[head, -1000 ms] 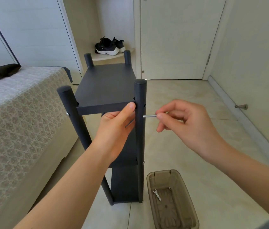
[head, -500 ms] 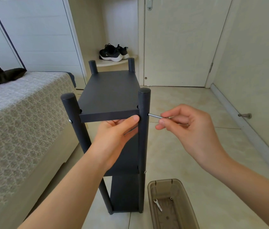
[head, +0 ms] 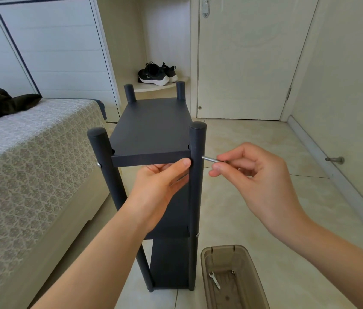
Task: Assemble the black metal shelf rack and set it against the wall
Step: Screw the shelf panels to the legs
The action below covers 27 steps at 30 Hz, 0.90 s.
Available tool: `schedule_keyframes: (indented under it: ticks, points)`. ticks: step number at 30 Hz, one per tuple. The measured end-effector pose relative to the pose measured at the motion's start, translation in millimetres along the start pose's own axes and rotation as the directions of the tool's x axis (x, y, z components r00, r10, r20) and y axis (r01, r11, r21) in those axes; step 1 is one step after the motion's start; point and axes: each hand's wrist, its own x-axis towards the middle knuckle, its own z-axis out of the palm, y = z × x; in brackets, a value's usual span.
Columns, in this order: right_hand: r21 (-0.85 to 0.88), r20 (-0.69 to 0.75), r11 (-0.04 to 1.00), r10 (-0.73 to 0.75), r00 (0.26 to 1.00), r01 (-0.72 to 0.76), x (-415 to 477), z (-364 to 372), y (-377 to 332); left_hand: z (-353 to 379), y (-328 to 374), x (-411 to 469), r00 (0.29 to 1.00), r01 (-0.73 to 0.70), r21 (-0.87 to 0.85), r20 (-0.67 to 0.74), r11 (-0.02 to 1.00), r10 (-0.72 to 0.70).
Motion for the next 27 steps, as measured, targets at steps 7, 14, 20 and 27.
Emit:
schedule_keyframes:
  ticks: [7, 14, 20, 27]
  points:
    - [-0.064, 0.007, 0.998, 0.023, 1.0, -0.023, 1.0, 4.0, -0.3, -0.2, 1.1, 0.5, 1.0, -0.008, 0.011, 0.003, 1.0, 0.008]
    - [-0.06, 0.052, 0.996, 0.071, 0.996, -0.068, 2.9, 1.8, -2.1, 0.6, 1.3, 0.0, 1.0, -0.017, 0.021, 0.013, 1.0, 0.016]
    - [-0.075, 0.073, 0.995, 0.065, 0.995, -0.059, 2.0, -0.2, -7.7, 0.9, 4.0, -1.2, 1.0, -0.01, -0.007, 0.012, 1.0, 0.01]
    - [-0.108, 0.077, 0.993, 0.047, 0.996, -0.039, 3.6, -1.6, -10.6, 0.8, 3.6, -2.0, 1.0, -0.003, -0.007, -0.007, 1.0, 0.003]
